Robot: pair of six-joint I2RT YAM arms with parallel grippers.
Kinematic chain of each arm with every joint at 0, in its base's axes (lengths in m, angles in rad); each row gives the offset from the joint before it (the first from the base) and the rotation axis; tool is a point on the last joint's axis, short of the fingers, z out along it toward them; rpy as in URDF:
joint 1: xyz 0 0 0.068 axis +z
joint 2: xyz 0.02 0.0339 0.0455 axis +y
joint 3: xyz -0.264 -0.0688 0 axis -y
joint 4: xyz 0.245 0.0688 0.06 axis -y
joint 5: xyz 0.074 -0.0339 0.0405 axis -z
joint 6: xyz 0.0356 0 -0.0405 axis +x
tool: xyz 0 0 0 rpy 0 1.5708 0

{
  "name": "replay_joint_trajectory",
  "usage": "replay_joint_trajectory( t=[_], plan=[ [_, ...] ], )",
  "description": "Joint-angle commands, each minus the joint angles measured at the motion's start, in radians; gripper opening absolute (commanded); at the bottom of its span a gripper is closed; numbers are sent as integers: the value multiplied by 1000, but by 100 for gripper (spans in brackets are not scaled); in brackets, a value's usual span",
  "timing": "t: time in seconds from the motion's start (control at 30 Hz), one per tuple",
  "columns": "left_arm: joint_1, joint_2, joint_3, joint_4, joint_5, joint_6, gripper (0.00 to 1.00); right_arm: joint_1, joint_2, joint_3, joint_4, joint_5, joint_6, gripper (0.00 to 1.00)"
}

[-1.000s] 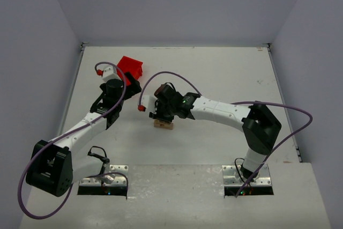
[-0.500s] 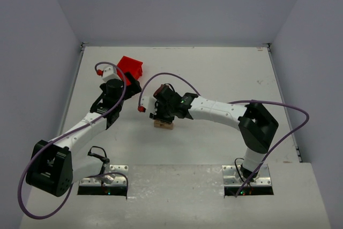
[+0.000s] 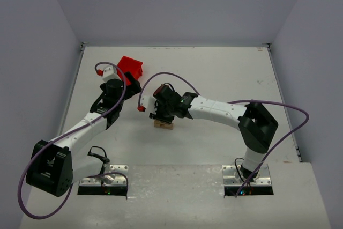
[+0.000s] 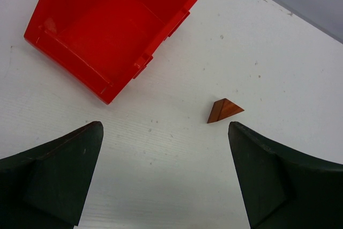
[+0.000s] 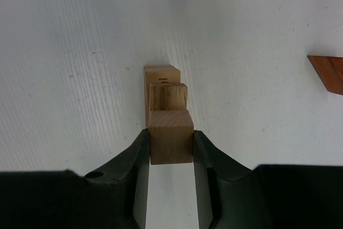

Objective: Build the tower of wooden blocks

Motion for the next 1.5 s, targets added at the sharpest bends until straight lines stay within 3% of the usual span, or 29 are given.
replay_joint_trajectory(
  t=[0.0, 0.37, 0.67, 0.83, 0.87, 0.9, 1.0, 1.13, 1.3, 1.47],
  plan=[
    [10, -16, -7, 51, -7, -4, 100, -1, 11, 54, 11, -1, 10, 32],
    [9, -18, -7, 49, -8, -7, 100, 1, 22, 61, 4, 3, 16, 41],
    [8, -25, -10, 49, -11, -8, 100, 1, 15, 67, -12, -8, 32, 56],
    [9, -26, -10, 51, -11, -8, 100, 1, -21, 72, -9, -13, 32, 73],
    [9, -26, -9, 48, -7, -5, 100, 1, -32, 73, -13, -25, 28, 84],
    [9, -28, -7, 48, -2, -4, 100, 1, -47, 73, -14, -32, 31, 85],
    [9, -39, -9, 40, -3, -4, 100, -1, -134, 53, 12, -69, 15, 99],
    [8, -53, -13, 39, -1, -4, 100, -15, -236, 35, 50, -97, -23, 99],
    [9, -58, -6, 41, 59, 18, 100, -120, -347, -23, 111, -210, -39, 99],
    [9, -41, 7, 60, 129, 56, 100, -358, -341, -84, 213, -374, -92, 99]
  ],
)
